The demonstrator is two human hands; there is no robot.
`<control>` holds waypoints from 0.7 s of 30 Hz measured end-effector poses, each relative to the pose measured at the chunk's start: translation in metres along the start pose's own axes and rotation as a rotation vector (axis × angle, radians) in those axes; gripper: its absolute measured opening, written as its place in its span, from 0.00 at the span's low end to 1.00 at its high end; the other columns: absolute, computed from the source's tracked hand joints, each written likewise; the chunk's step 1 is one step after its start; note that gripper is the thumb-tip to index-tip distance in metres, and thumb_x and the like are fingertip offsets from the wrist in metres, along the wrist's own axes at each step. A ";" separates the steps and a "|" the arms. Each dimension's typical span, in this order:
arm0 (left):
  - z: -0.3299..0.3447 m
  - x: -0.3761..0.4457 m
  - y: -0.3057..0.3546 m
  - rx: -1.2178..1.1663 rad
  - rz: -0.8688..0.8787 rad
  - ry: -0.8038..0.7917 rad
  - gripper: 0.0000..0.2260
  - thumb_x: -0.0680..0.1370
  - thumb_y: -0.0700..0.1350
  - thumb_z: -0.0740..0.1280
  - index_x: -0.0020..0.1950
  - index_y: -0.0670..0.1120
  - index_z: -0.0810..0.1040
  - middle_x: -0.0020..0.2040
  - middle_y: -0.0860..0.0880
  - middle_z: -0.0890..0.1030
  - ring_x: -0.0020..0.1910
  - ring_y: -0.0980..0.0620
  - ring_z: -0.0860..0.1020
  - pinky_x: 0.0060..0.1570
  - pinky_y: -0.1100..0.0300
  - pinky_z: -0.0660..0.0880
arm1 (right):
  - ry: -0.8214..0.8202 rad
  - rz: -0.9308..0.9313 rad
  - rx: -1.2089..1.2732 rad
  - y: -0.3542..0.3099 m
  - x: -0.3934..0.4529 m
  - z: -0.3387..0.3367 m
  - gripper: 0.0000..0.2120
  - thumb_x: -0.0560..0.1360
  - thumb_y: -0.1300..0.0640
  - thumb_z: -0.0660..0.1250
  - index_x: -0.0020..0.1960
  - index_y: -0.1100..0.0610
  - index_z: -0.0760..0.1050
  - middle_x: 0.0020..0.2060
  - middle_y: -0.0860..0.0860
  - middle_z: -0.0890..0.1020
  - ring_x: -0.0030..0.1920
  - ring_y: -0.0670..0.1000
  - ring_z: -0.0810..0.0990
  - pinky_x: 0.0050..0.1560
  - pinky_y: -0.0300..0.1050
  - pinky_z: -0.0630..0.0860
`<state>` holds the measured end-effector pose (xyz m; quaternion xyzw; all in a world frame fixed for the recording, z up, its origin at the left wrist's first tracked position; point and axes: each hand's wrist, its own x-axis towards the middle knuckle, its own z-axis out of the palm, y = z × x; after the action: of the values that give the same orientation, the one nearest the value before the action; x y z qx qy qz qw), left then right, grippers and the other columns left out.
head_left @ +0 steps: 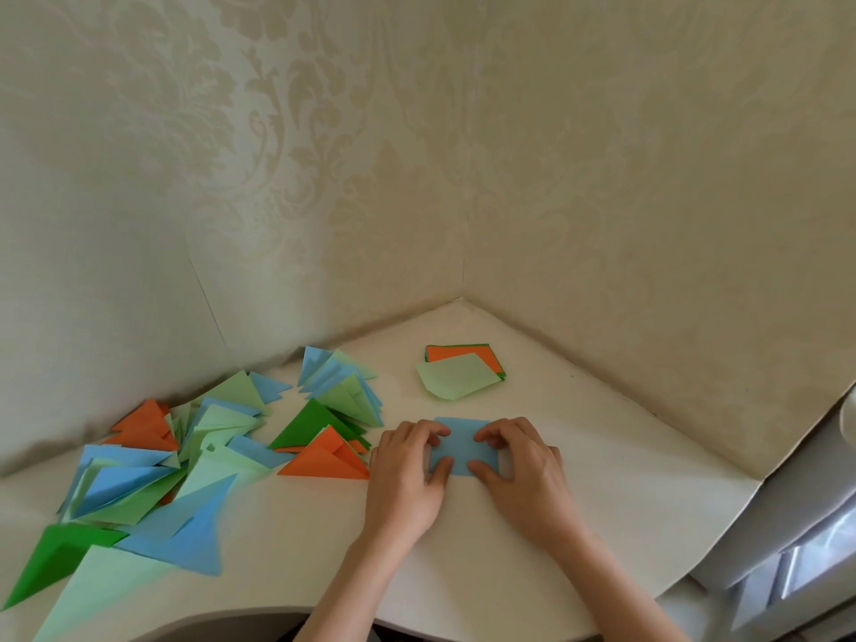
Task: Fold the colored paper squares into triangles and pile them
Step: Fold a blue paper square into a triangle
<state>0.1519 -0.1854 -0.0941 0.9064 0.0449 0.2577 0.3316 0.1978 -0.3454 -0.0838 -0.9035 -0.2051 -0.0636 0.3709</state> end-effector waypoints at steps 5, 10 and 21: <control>-0.002 -0.001 -0.002 -0.016 -0.005 -0.030 0.15 0.72 0.35 0.68 0.52 0.54 0.77 0.44 0.61 0.74 0.47 0.57 0.72 0.49 0.58 0.70 | -0.003 -0.008 0.062 0.001 -0.001 -0.004 0.17 0.69 0.59 0.73 0.49 0.41 0.72 0.46 0.36 0.72 0.48 0.31 0.72 0.53 0.41 0.66; -0.009 -0.006 0.010 -0.013 0.061 0.103 0.18 0.72 0.28 0.63 0.51 0.48 0.78 0.47 0.56 0.75 0.48 0.54 0.74 0.50 0.67 0.69 | 0.064 -0.010 0.033 -0.001 -0.006 0.000 0.14 0.69 0.60 0.72 0.51 0.47 0.76 0.46 0.38 0.73 0.46 0.36 0.75 0.52 0.44 0.70; -0.011 -0.022 0.018 0.119 0.208 -0.069 0.11 0.75 0.47 0.63 0.56 0.47 0.77 0.48 0.52 0.79 0.48 0.51 0.76 0.48 0.58 0.74 | 0.030 0.107 -0.067 -0.009 0.009 -0.016 0.13 0.78 0.57 0.61 0.62 0.51 0.72 0.52 0.48 0.78 0.54 0.52 0.76 0.54 0.48 0.73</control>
<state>0.1253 -0.1985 -0.0854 0.9326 -0.0453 0.2563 0.2500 0.2030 -0.3479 -0.0641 -0.9240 -0.1485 -0.0641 0.3465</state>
